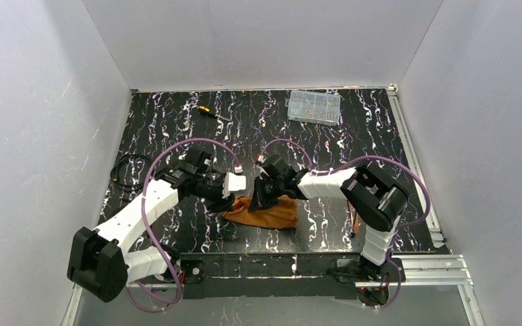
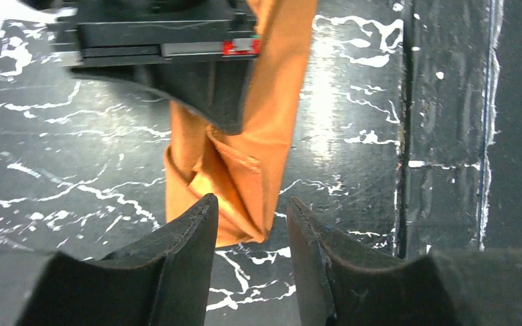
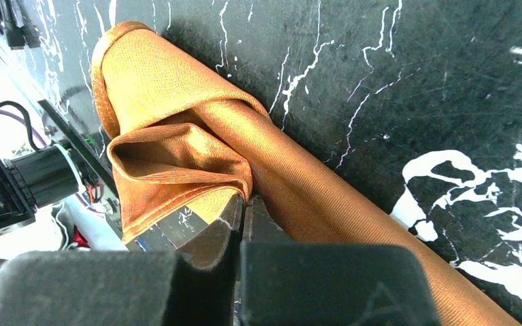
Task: Fold the napkin into a case and place the utensils inside
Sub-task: Grasp the top corner of the smaller rectangle folded napkin from the folded napkin.
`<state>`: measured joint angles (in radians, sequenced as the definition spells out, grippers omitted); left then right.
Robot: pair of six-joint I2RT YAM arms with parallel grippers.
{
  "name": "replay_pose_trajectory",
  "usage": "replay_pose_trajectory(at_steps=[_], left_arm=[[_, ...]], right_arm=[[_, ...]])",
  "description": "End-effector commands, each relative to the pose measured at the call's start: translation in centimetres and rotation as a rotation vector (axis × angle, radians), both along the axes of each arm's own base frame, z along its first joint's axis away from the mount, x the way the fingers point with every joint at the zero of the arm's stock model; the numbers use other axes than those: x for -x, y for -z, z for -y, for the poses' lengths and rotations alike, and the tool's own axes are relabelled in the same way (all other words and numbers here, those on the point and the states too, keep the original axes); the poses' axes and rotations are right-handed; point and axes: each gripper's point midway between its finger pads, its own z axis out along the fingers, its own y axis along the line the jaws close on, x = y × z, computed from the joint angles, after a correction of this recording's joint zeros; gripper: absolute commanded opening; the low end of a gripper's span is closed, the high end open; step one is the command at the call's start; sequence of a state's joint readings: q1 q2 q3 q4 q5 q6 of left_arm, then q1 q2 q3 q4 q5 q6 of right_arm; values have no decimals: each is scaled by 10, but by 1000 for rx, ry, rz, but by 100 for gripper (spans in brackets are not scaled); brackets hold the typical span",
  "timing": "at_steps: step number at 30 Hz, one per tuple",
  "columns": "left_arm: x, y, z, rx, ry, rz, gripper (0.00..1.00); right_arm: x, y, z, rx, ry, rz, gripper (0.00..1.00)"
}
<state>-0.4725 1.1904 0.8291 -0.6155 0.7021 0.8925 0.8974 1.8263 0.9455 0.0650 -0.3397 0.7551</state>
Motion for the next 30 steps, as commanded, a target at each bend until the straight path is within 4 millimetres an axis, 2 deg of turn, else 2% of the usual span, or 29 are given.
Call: replay_pose_trajectory(at_steps=[1, 6, 8, 11, 14, 18, 23, 25, 27, 28, 29, 30], left_arm=[[27, 17, 6, 17, 101, -21, 41], [26, 41, 6, -33, 129, -5, 41], [15, 50, 5, -61, 90, 37, 41], [-16, 56, 4, -104, -30, 122, 37], [-30, 59, 0, -138, -100, 153, 33], [-30, 64, -5, -157, -121, 151, 32], [-24, 75, -11, -182, -118, 136, 28], [-20, 76, -10, -174, -112, 117, 28], [-19, 75, -8, -165, -112, 102, 27], [-18, 74, -7, -159, -110, 100, 27], [-17, 74, -6, -156, -108, 97, 27], [-16, 74, -6, -154, -105, 97, 27]], right_arm=[[6, 13, 6, 23, -9, -12, 1], [8, 10, 5, 4, -12, -8, 1], [8, 8, 4, -8, -16, -6, 1], [9, 4, 2, -35, -23, 2, 1], [12, -3, -1, -82, -42, 15, 1], [15, -12, -4, -139, -67, 34, 4], [19, -19, -3, -171, -91, 57, 15], [17, -24, -3, -181, -95, 74, 24], [16, -31, -6, -201, -107, 95, 41], [15, -35, -8, -218, -115, 110, 73], [15, -40, -9, -235, -120, 124, 95], [14, -45, -11, -249, -123, 138, 98]])
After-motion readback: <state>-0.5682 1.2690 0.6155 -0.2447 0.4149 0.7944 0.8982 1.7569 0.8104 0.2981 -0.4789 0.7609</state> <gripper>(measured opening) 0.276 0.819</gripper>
